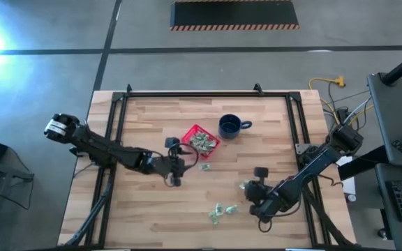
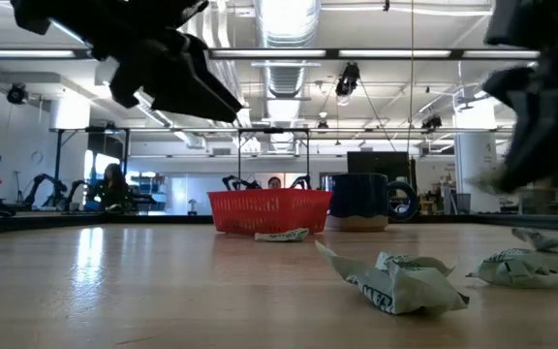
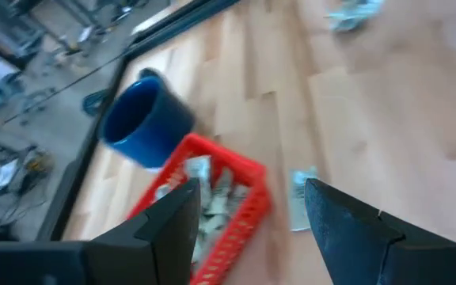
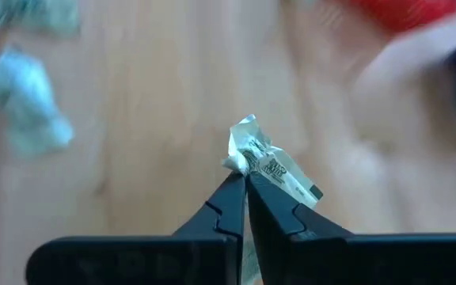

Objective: Pick and place items into bin
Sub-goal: Put the stevia packet into the bin

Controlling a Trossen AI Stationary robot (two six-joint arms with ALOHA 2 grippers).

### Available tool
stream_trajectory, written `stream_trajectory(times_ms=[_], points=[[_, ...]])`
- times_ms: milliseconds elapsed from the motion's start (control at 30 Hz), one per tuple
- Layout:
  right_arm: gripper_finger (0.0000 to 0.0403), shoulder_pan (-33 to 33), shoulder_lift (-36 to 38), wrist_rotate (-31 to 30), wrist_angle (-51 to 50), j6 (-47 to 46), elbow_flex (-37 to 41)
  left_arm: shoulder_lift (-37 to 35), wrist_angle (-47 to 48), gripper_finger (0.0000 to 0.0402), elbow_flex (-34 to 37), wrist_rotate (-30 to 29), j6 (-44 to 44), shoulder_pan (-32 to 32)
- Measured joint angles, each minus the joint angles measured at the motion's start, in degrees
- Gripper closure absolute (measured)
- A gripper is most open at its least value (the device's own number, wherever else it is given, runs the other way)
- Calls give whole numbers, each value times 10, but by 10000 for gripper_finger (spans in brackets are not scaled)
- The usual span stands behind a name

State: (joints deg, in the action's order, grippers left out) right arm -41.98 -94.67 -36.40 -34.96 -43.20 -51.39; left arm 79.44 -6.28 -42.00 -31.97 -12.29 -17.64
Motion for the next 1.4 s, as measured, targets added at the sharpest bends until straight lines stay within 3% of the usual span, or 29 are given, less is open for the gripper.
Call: stream_trajectory(times_ms=[300, 467, 633, 733, 933, 1267, 1400], points=[[394, 34, 0, -171, 7, 118, -20, 0, 36, 191, 5, 51, 42, -35], [394, 94, 0, -223, 53, 191, -20, 3, 40, 191, 17, 76, 86, -38], [394, 172, 0, -223, 150, 309, -19, 3, 39, 191, 35, 99, 131, -39], [394, 222, 0, -177, 232, 392, -18, 3, 38, 191, 48, 105, 153, -39], [394, 321, -1, 15, 376, 505, -18, 20, 33, 191, 59, 106, 180, -39], [394, 435, -1, 164, 410, 469, -18, 69, 21, 191, 59, 105, 171, -37], [394, 453, -1, 190, 412, 449, -18, 87, -24, 191, 58, 102, 138, -37]])
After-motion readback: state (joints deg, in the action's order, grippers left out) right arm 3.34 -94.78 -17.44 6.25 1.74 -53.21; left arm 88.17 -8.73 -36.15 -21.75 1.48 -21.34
